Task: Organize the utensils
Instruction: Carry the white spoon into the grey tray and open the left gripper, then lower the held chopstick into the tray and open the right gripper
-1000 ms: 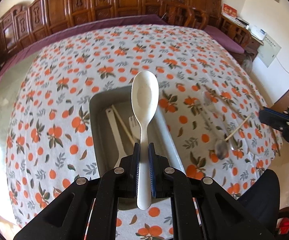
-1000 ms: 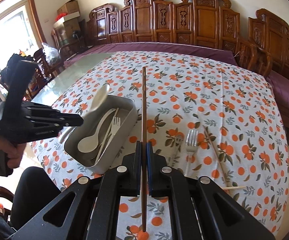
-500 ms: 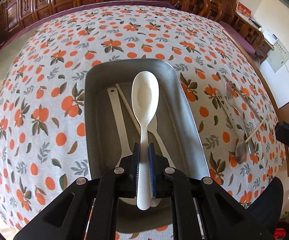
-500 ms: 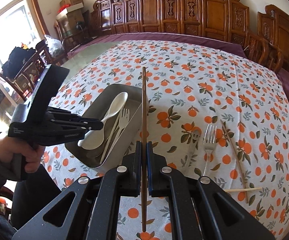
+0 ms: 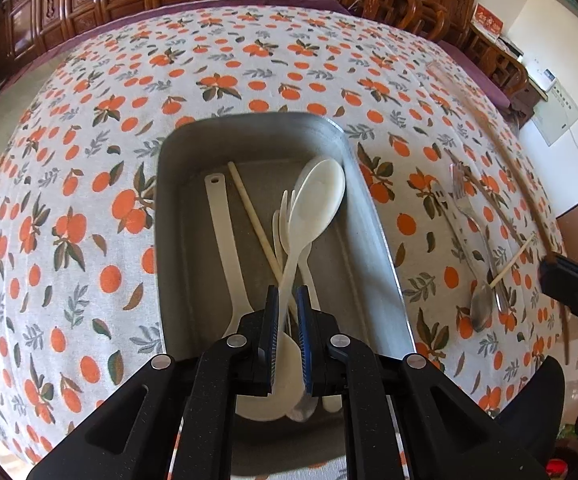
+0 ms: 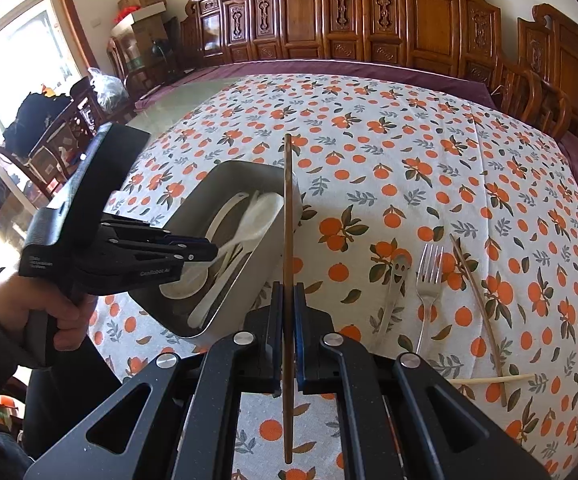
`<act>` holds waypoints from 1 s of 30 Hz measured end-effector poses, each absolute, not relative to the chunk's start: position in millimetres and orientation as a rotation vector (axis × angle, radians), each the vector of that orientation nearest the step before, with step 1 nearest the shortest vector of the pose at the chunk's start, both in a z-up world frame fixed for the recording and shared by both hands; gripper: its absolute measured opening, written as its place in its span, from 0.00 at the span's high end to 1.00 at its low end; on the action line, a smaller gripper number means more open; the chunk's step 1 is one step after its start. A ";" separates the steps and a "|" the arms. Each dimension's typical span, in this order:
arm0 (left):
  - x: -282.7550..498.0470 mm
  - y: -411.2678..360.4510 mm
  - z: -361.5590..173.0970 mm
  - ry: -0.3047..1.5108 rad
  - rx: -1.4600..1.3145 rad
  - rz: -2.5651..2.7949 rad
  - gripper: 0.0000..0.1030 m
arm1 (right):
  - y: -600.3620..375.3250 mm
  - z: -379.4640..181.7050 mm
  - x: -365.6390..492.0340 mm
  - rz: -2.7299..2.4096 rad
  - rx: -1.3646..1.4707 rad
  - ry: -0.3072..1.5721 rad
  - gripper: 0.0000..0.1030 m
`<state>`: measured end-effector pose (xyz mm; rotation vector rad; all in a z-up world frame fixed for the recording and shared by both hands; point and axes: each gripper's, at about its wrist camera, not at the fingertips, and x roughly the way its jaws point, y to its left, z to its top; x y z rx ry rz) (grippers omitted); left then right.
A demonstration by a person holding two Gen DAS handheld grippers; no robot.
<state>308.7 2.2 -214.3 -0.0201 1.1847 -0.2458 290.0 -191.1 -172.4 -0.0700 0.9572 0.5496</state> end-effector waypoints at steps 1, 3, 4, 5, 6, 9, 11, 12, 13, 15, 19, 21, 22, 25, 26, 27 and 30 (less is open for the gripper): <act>306.2 3.3 -210.9 1.176 -0.019 -0.246 0.92 | -189.8 -172.6 289.6 0.551 -0.069 0.957 0.94; 299.6 6.3 -202.8 1.155 -0.017 -0.246 0.91 | -186.4 -173.6 289.5 0.556 -0.065 0.956 0.94; 296.0 7.7 -198.5 1.146 -0.017 -0.247 0.91 | -184.4 -174.0 289.3 0.559 -0.062 0.955 0.94; 292.6 10.1 -194.8 1.136 -0.019 -0.247 0.91 | -182.2 -174.4 289.0 0.562 -0.059 0.955 0.94; 287.7 13.5 -189.3 1.122 -0.021 -0.245 0.91 | -180.3 -174.6 289.1 0.565 -0.057 0.955 0.94; 276.4 23.0 -178.3 1.094 -0.026 -0.236 0.91 | -170.6 -176.6 289.5 0.578 -0.046 0.955 0.94; 269.2 30.3 -172.9 1.082 -0.033 -0.228 0.91 | -164.3 -177.6 290.0 0.586 -0.037 0.958 0.94; 266.6 33.7 -170.3 1.076 -0.038 -0.227 0.91 | -160.4 -178.6 290.7 0.591 -0.031 0.961 0.94; 263.2 36.5 -168.5 1.072 -0.041 -0.225 0.91 | -156.5 -179.4 291.5 0.595 -0.026 0.963 0.94; 256.6 41.1 -164.2 1.060 -0.037 -0.217 0.91 | -148.4 -180.8 293.0 0.604 -0.021 0.968 0.94; 248.0 50.4 -156.7 1.039 -0.040 -0.206 0.91 | -133.4 -181.6 297.8 0.617 -0.005 0.979 0.94; 245.2 53.8 -153.8 1.031 -0.045 -0.204 0.91 | -127.5 -182.7 302.4 0.620 0.011 0.988 0.94; 243.8 55.5 -151.9 1.026 -0.045 -0.203 0.91 | -125.4 -183.2 304.5 0.621 0.019 0.992 0.94; 240.8 60.3 -148.3 1.015 -0.049 -0.202 0.91 | -119.7 -186.9 314.6 0.620 0.065 1.013 0.94; 239.9 62.0 -147.3 1.012 -0.052 -0.202 0.91 | -117.7 -188.6 318.3 0.621 0.084 1.020 0.94; 239.5 63.7 -146.6 1.011 -0.054 -0.201 0.91 | -116.3 -189.7 320.8 0.620 0.094 1.025 0.94; 237.3 68.0 -145.4 1.010 -0.061 -0.196 0.91 | -109.1 -194.9 329.0 0.616 0.115 1.041 0.94</act>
